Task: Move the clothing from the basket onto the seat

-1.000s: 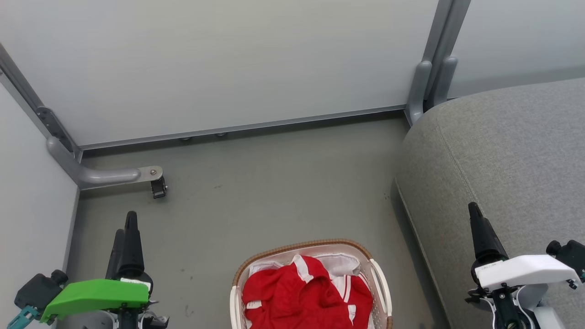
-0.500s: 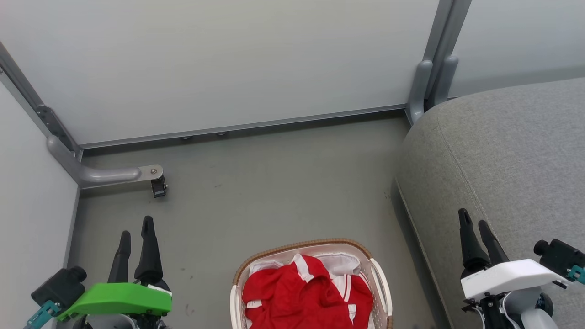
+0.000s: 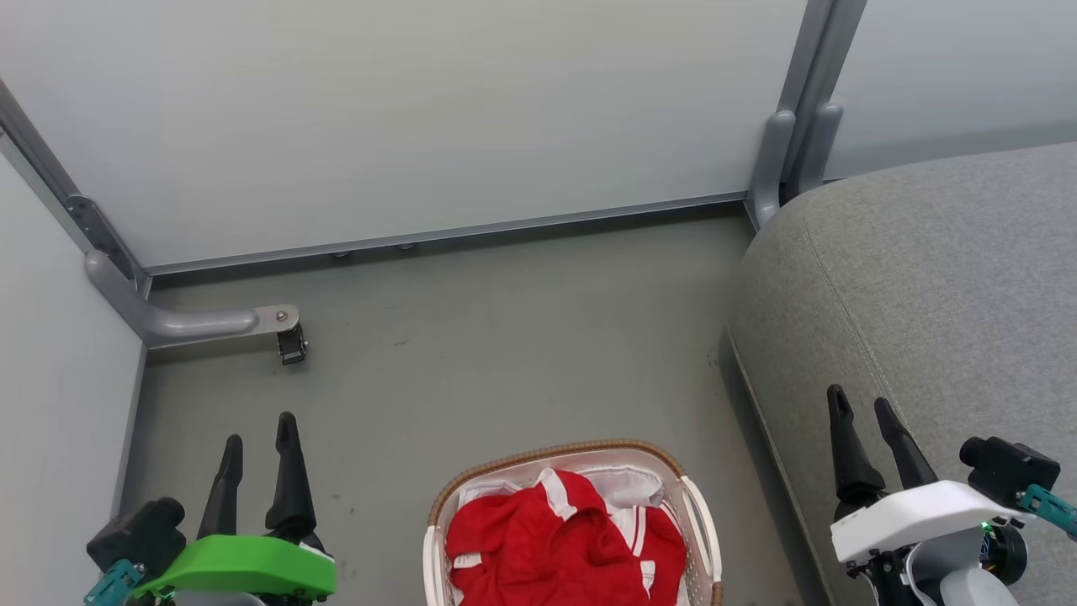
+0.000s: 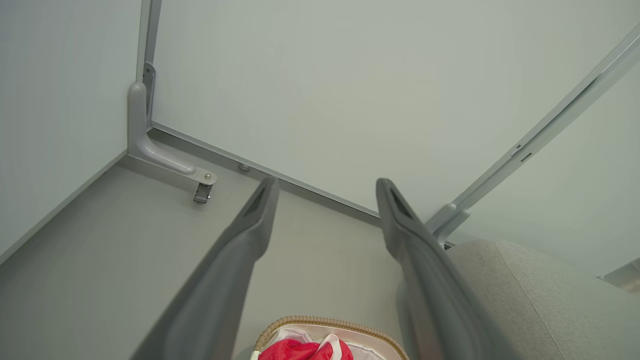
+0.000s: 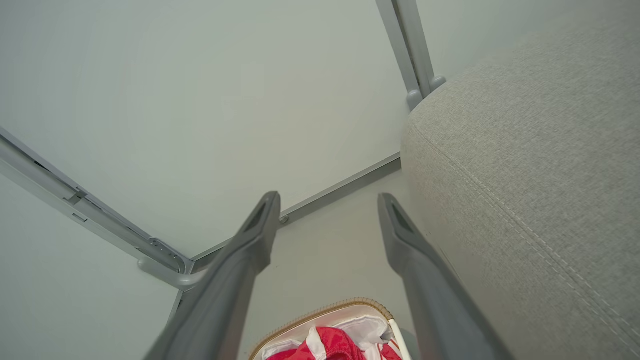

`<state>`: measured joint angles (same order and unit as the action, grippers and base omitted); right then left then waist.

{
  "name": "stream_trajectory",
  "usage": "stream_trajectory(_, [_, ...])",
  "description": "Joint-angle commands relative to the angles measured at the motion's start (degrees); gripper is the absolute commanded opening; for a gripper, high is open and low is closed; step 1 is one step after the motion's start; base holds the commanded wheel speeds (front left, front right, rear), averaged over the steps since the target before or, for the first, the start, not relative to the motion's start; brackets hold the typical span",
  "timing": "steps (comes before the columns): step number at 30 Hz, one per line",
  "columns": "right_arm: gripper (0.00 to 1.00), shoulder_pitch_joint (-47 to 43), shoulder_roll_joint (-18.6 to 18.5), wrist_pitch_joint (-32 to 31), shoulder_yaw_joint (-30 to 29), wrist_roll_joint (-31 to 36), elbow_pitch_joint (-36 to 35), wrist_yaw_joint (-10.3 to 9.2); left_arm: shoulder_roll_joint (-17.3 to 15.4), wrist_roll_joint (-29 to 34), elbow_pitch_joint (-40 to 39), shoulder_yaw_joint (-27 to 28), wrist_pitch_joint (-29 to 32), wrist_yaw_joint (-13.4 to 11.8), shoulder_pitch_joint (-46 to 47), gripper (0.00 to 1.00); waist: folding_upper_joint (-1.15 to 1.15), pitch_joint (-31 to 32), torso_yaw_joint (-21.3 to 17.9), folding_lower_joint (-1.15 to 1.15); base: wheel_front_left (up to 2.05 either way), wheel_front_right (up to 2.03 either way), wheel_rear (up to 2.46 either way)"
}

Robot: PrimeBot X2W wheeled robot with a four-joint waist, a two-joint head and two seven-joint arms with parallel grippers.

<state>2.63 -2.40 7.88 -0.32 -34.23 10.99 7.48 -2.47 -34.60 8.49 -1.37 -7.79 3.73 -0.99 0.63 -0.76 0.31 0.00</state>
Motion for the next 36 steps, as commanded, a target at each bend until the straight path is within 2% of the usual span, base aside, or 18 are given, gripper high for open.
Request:
stream_trajectory(1, [1.0,-0.4,-0.4,0.6,0.2,1.9,-0.8,0.01,-0.4,2.0,-0.2,-0.1,-0.6,-0.3,-0.6,1.0,-0.35,0.0,0.0,0.0,0.0,0.0,0.0])
stream_trajectory(36, [1.0,-2.2,-0.5,5.2,3.7,20.1,0.9,0.02,-0.6,18.5,2.8,-1.3,-5.2,-0.7,-3.7,1.0,-0.52,0.8,0.3,0.0,0.0,0.0,0.0])
